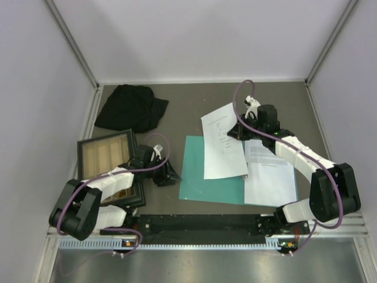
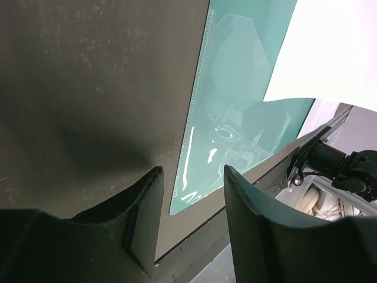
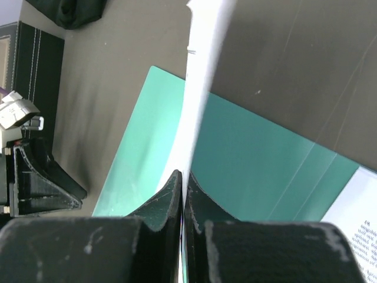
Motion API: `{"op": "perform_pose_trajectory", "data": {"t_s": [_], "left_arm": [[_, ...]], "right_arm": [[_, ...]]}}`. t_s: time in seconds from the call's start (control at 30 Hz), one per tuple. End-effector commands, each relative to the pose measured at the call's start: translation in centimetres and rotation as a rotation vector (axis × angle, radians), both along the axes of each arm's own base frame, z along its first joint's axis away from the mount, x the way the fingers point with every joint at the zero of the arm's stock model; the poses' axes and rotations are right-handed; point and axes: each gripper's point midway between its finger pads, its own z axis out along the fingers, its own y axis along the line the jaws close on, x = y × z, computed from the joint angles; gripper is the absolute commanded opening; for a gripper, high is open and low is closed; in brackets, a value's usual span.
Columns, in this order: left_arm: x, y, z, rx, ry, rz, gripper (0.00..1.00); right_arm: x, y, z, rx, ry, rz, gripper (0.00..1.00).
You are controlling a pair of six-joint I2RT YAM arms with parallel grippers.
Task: Put the files into the folder
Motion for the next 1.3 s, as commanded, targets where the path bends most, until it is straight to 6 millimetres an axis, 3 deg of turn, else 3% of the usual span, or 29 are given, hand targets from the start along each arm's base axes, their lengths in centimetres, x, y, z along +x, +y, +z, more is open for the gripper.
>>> {"op": "perform_pose_trajectory", "data": {"t_s": [0.0, 0.17, 0.53, 0.9, 1.27], "left_arm": [[0.5, -0.4, 0.4, -0.019, -0.037, -0.009, 0.5], [0.4, -0.4, 0.2, -0.02, -0.035, -0.013, 0.49], [0.1, -1.2, -0.5, -0.024, -0.021, -0.028, 0.49], [0.3, -1.4, -0.4, -0.021, -0.035, -0.036, 0.5], [0.3, -1.4, -1.1, -0.017, -0.018, -0.039, 0.52]], "right_arm": [[1.6, 0.4, 2.1, 0.002, -0.104, 0.058, 0.0], [2.3, 0.0, 2.1, 0.017, -0.123, 0.047, 0.0], [3.0, 1.5, 2.9, 0.07, -0.157, 0.13, 0.0], [4.1, 1.3, 3.6, 0.024, -0.192, 0.138, 0.0], [2.8, 2.7, 3.2, 0.08, -0.186, 0.23, 0.0]]}}
